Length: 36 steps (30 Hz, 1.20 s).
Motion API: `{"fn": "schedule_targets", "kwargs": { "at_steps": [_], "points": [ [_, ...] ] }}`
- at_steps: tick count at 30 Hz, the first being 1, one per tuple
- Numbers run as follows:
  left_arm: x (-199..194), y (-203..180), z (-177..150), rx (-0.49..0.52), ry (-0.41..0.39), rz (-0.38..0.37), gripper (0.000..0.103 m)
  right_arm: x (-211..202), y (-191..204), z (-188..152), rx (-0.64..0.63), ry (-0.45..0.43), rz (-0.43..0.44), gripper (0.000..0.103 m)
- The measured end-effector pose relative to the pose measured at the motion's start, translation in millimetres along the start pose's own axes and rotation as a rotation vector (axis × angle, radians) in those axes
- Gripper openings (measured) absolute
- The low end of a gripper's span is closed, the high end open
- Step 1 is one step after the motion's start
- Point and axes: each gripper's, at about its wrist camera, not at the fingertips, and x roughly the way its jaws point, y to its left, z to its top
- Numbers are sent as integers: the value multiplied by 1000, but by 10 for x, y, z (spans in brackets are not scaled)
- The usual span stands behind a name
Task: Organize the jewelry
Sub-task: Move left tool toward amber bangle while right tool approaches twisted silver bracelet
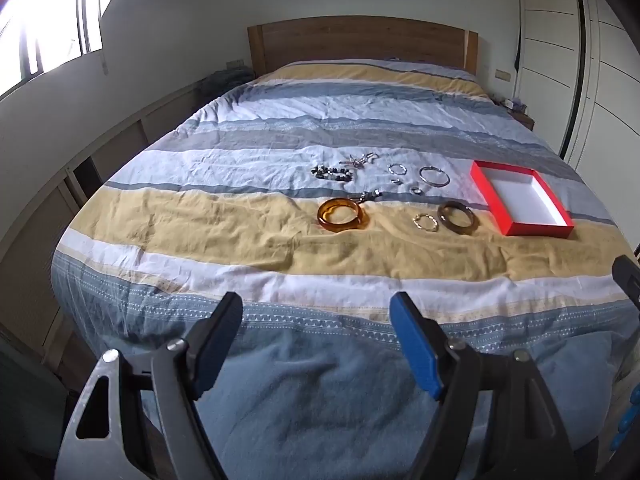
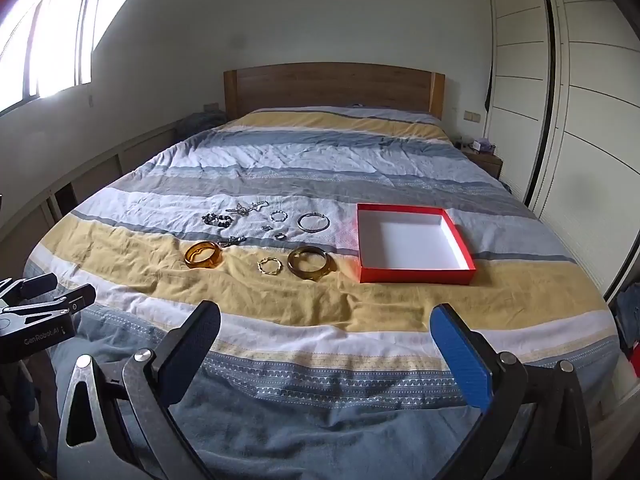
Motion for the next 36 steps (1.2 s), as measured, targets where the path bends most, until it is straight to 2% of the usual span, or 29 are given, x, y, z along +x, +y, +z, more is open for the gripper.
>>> {"fn": "schedule_targets", "kwargs": {
  "at_steps": [11, 21, 25, 26, 29, 33, 36],
  "points": [
    [-9, 7, 12, -8, 19, -17, 75, -80, 20, 67, -9, -50, 26, 103],
    [343, 154, 183, -36, 46, -10, 75, 391, 135, 64, -22, 54, 139, 99],
    [613, 165, 237, -42, 88, -4, 74, 735, 168, 17, -50, 110, 151, 89],
    [709, 215, 239, -44, 98, -6, 74, 821, 166, 13, -35, 147, 167, 84],
    [907, 242, 285, -55, 123, -10, 73, 1053, 161, 11, -12, 202, 207, 80],
    [1178, 266, 363, -55, 152, -1, 64, 1380, 167, 30, -29, 266, 233, 72],
    [1380, 299, 410, -61, 175, 2, 63, 1632, 171, 46, -50, 299, 252, 66]
  ]
}}
